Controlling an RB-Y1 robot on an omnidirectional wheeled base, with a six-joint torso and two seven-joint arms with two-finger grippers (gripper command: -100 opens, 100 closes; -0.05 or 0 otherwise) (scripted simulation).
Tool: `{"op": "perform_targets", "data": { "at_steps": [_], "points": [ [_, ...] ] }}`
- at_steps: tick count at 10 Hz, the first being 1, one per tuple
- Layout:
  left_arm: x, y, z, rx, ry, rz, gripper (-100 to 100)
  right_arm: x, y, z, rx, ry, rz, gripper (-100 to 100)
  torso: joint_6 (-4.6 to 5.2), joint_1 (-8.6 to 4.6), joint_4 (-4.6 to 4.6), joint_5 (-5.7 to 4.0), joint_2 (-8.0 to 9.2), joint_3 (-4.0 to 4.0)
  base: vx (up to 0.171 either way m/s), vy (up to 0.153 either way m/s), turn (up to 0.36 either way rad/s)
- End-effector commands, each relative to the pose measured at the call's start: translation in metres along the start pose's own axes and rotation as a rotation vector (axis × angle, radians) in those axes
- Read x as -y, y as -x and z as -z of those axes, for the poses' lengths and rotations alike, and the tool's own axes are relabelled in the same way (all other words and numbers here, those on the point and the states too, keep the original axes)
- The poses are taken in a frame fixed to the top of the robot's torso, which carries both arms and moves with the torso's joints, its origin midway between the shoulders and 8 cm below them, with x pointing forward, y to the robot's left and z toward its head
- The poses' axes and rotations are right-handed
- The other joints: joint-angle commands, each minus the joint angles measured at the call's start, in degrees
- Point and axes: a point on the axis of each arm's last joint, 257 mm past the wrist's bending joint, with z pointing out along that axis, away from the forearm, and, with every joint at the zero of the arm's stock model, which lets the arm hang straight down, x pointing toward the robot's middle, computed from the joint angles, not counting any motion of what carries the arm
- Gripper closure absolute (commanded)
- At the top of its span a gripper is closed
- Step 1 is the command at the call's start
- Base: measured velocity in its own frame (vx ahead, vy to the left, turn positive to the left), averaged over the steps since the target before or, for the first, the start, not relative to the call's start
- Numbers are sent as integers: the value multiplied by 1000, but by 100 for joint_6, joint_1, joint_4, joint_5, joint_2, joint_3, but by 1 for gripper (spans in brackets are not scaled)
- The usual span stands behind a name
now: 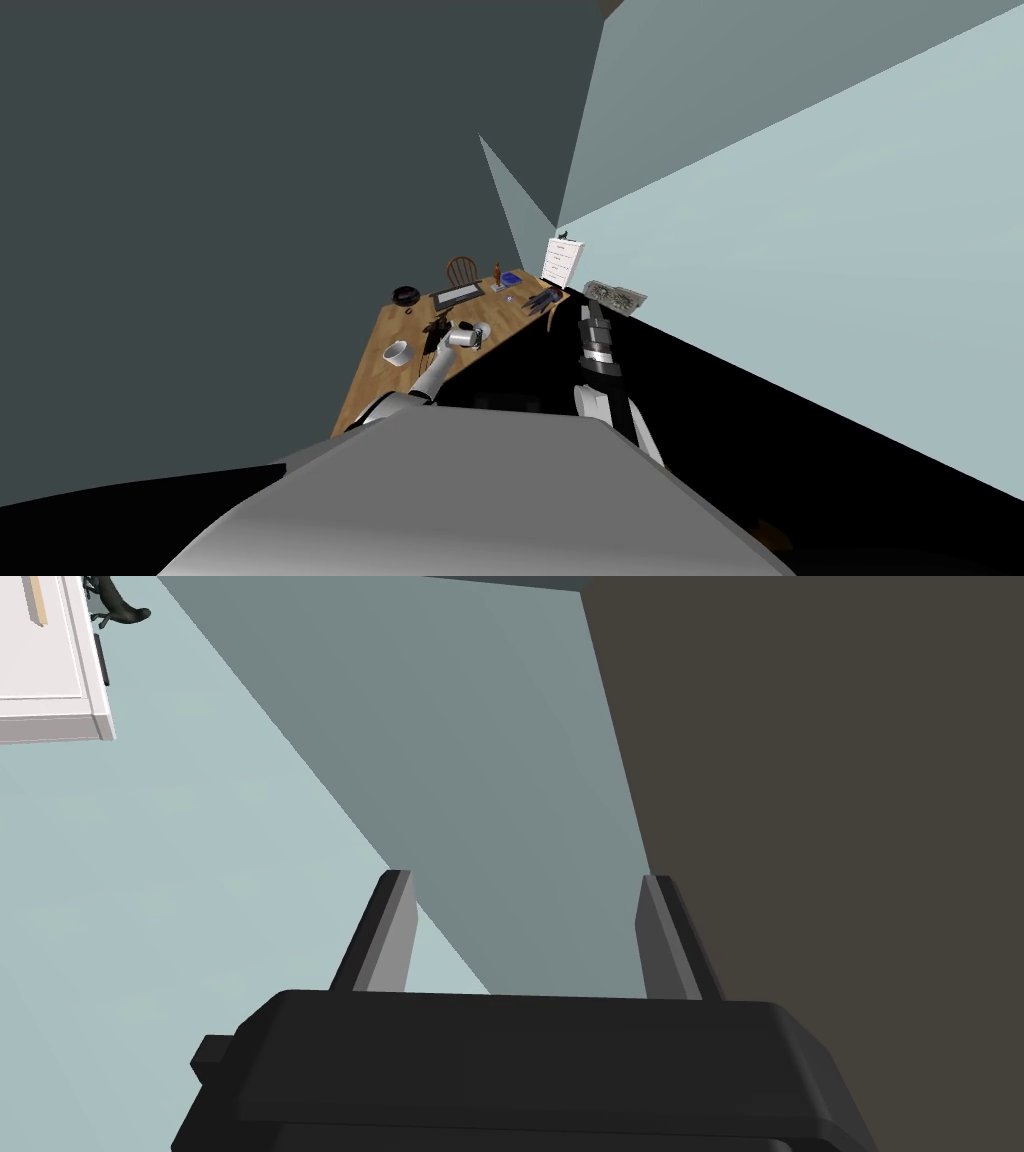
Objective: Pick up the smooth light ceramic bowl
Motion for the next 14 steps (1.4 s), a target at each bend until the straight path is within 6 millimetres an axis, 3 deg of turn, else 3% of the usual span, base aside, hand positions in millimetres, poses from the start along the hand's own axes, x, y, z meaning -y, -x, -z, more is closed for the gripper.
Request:
{"op": "perform_targets", "data": {
  "at_steps": [1,2,6,7,8,11,12,13,14],
  "points": [
    [0,0,0,0,0,0,-100,0,0,0,0,0,0,0,0,0,0,0,0,0,-31,36,2],
    [1,-2,-1,0,-1,0,100,0,0,0,0,0,0,0,-1,-9,0,-2,-4,-2,-4,6,-2],
    [1,-1,0,1,-2,1,100,0,0,0,0,0,0,0,2,-22,-5,-3,-19,-11,-2,1,1],
    [1,-1,0,0,-2,1,0,0,0,0,0,0,0,0,2,-22,-6,-4,-20,-12,0,0,0],
    [-7,9,2,3,8,11,100,0,0,0,0,0,0,0,1,-23,-5,-4,-20,-12,24,-28,-56],
    [-26,42,12,12,18,42,100,0,0,0,0,0,0,0,1,-45,-7,-6,-35,-20,56,-71,-43],
    [-25,41,14,10,8,42,100,0,0,0,0,0,0,0,-1,-48,-7,-8,-38,-21,42,-54,-18],
    [-38,58,18,16,23,56,100,0,0,0,0,0,0,0,0,-43,-5,-6,-33,-17,39,-53,-64],
    [-33,56,22,13,6,53,100,0,0,0,0,0,0,0,-3,-39,-3,-8,-29,-15,35,-36,-15]
  ]
}}
